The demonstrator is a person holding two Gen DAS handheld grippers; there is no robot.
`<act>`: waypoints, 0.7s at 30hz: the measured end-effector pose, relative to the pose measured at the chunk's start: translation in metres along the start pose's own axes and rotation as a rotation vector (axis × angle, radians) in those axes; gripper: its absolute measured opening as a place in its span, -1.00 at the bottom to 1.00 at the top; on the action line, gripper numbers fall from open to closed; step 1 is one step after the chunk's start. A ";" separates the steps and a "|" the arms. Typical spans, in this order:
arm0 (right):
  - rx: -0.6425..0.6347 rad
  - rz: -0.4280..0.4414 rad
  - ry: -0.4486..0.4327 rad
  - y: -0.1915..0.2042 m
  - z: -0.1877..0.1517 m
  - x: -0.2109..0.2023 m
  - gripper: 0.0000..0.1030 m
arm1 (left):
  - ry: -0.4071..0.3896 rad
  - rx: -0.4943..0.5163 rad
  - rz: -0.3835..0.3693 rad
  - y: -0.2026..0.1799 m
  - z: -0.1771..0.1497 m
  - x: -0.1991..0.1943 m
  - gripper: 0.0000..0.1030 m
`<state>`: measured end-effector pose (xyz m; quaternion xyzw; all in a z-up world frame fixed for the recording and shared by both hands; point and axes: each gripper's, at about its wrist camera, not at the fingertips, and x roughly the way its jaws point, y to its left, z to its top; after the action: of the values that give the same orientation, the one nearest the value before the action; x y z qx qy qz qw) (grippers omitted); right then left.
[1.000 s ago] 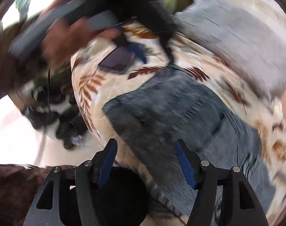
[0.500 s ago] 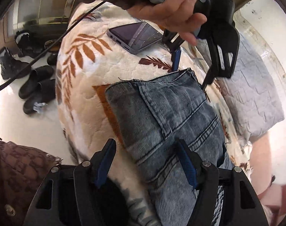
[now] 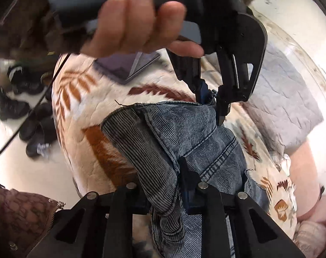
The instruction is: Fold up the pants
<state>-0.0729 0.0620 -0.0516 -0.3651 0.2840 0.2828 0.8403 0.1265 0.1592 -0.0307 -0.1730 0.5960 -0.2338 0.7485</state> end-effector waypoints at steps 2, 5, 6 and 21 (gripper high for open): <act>0.032 0.003 -0.008 -0.008 -0.001 -0.006 -0.61 | -0.009 0.000 0.005 -0.008 0.002 -0.004 -0.69; 0.093 0.015 -0.029 -0.023 -0.003 -0.017 -0.61 | -0.020 -0.003 0.035 -0.017 0.004 -0.007 -0.69; 0.117 0.018 -0.041 -0.029 -0.004 -0.021 -0.61 | -0.022 -0.007 0.048 -0.021 0.004 -0.008 -0.69; 0.303 0.048 -0.096 -0.074 -0.025 -0.053 -0.62 | -0.045 0.044 0.092 -0.081 0.014 -0.009 -0.69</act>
<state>-0.0653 -0.0146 0.0041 -0.2132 0.2918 0.2739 0.8913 0.1272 0.0962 0.0235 -0.1341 0.5811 -0.2081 0.7753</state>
